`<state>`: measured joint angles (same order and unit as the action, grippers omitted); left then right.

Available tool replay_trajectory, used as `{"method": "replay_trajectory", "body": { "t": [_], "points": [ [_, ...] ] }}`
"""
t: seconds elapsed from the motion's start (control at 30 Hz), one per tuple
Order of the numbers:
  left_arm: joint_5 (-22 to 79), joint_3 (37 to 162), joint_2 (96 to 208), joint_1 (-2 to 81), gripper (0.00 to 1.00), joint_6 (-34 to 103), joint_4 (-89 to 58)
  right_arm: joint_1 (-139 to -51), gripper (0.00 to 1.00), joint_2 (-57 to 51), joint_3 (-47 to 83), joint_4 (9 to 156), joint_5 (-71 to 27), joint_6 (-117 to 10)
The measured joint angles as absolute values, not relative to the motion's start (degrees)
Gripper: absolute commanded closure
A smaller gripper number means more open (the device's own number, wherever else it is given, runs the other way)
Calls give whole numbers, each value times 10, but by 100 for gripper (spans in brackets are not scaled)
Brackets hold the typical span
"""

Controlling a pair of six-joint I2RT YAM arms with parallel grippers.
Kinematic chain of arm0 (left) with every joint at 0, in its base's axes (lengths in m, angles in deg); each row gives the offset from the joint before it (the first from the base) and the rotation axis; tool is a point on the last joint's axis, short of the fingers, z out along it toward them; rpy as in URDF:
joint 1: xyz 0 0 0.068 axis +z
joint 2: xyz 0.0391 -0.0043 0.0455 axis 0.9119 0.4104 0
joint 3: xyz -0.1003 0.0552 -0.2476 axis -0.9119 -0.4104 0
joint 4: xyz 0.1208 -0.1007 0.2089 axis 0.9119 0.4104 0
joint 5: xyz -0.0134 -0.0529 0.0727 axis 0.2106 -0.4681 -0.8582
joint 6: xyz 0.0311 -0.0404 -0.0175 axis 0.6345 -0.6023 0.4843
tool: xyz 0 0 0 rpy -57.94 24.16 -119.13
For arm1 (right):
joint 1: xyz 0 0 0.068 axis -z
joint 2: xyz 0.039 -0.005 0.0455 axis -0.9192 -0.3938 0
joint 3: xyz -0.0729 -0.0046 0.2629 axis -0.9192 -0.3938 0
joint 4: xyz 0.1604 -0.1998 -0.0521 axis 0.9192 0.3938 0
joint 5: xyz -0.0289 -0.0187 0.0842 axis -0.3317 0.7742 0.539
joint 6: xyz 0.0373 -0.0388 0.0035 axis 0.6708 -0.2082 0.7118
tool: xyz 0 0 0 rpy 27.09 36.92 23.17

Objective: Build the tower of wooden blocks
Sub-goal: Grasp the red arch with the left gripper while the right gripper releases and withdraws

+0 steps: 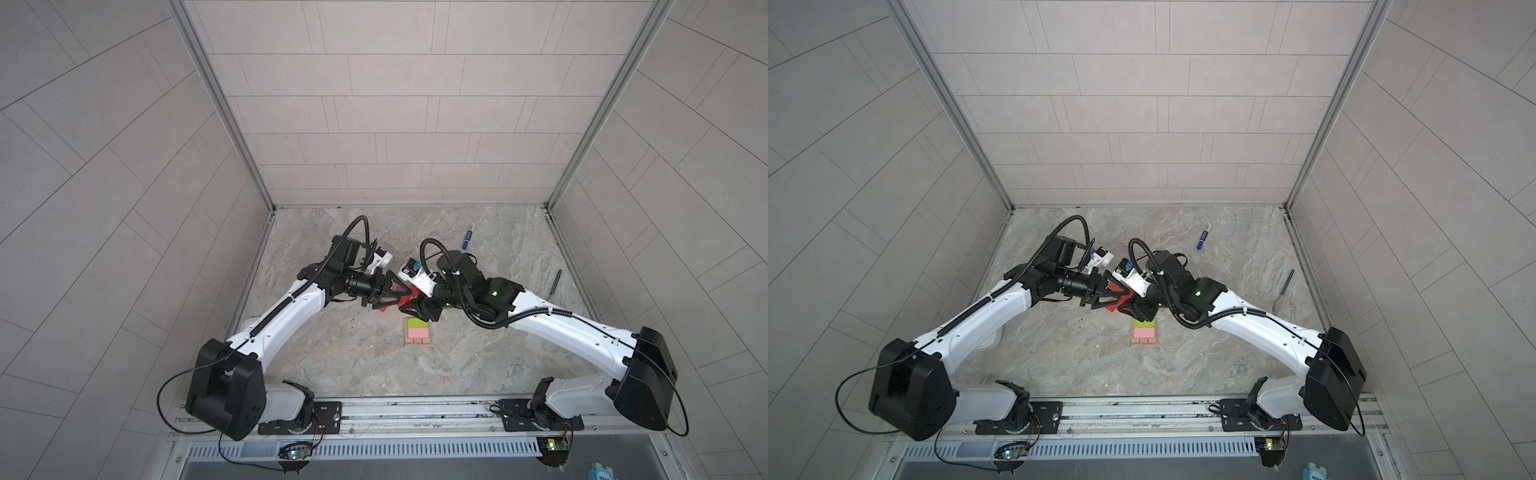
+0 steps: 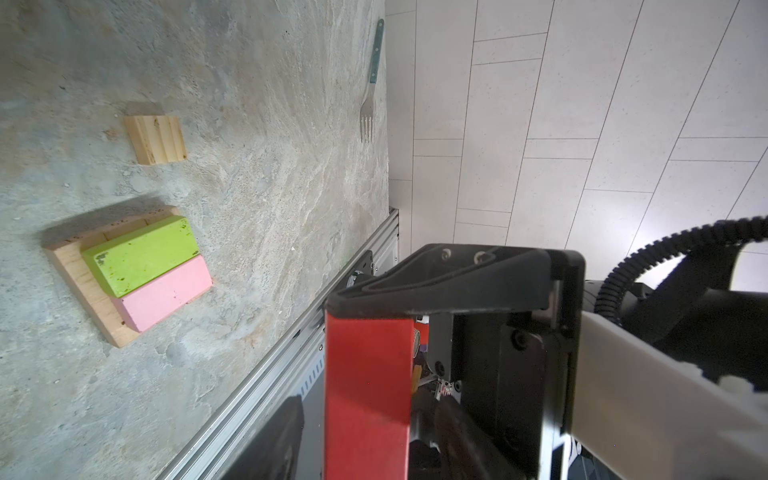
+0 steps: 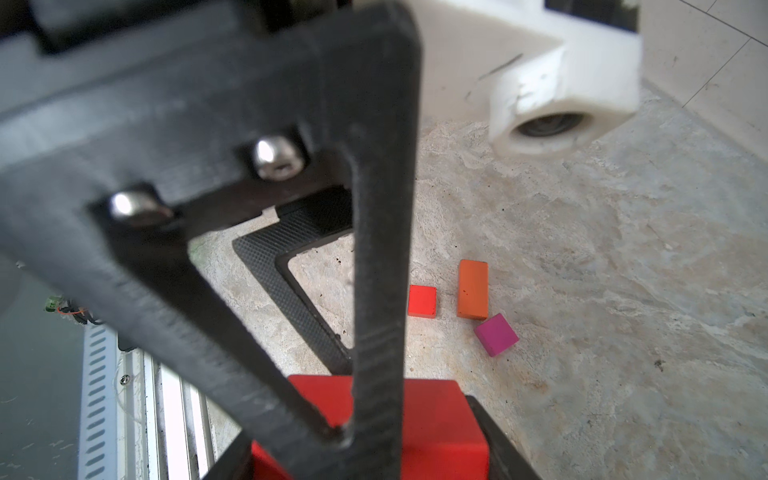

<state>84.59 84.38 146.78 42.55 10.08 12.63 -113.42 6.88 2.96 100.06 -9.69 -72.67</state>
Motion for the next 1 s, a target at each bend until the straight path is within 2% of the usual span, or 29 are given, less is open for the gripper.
{"method": "replay_trajectory", "body": {
  "t": [0.1,0.2,0.4,0.67,0.77,0.83,1.0],
  "points": [
    [845,844,1471,421,46,101,126,-1137,54,61,32,1001,-98,-728],
    [838,844,1475,418,52,104,129,-1138,54,58,33,1001,-99,-730],
    [836,844,1482,415,56,107,132,-1140,54,57,34,1001,-102,-733],
    [830,844,1486,415,73,118,136,-1141,54,57,34,1002,-105,-737],
    [829,844,1486,415,75,122,136,-1141,54,57,34,1002,-107,-737],
    [827,844,1486,415,76,124,136,-1141,50,57,34,1002,-109,-736],
    [815,844,1482,413,79,123,135,-1143,30,57,31,996,-120,-725]
  ]
}}
